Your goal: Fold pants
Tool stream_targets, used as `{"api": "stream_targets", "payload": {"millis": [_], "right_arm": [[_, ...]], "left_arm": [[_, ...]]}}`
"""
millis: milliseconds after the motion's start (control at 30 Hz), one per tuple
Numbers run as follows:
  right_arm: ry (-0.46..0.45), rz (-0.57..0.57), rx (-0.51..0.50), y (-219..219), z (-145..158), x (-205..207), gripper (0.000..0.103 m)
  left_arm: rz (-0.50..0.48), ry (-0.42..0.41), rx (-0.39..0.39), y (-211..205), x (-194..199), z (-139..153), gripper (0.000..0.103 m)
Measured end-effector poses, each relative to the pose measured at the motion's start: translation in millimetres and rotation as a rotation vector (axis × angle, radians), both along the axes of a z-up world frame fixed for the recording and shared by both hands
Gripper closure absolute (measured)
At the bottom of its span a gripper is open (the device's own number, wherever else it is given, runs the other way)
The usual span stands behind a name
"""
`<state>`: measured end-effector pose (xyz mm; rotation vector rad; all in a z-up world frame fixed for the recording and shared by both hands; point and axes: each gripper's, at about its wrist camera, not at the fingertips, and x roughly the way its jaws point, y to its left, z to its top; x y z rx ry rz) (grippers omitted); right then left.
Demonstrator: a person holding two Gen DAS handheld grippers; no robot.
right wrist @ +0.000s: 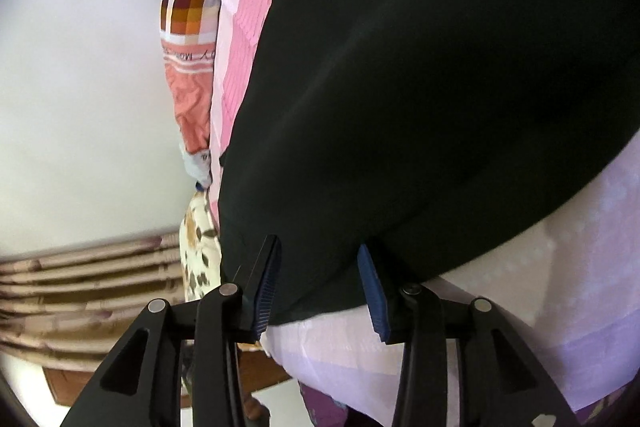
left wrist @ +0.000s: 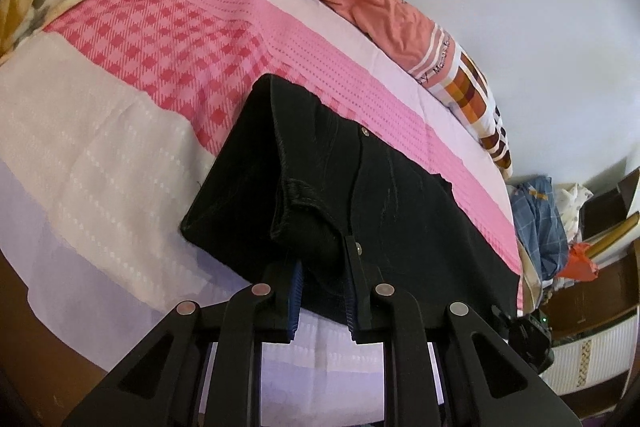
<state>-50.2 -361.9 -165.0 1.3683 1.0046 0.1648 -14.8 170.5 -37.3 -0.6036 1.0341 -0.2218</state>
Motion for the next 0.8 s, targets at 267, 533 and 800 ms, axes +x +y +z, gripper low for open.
{"api": "stream_targets", "payload": {"millis": [267,533,800], "right_arm": [[0.012,0.059,-0.052,6.5,-1.4,6.2,0.097],[-0.012,0.159,-0.096,17.4,20.5,-5.6,0.097],[0.034,0.146,-0.045,16.1,-0.6,-6.4,0.097]], "left_arm": [[-0.002,0.055,-0.013,5.8,1.2,-20.8,0.081],[0.019,0.034,0.039,14.3,3.4,-22.4,0.081],[0.028,0.052,0.067,17.6,4.3,-33.2,0.081]]}}
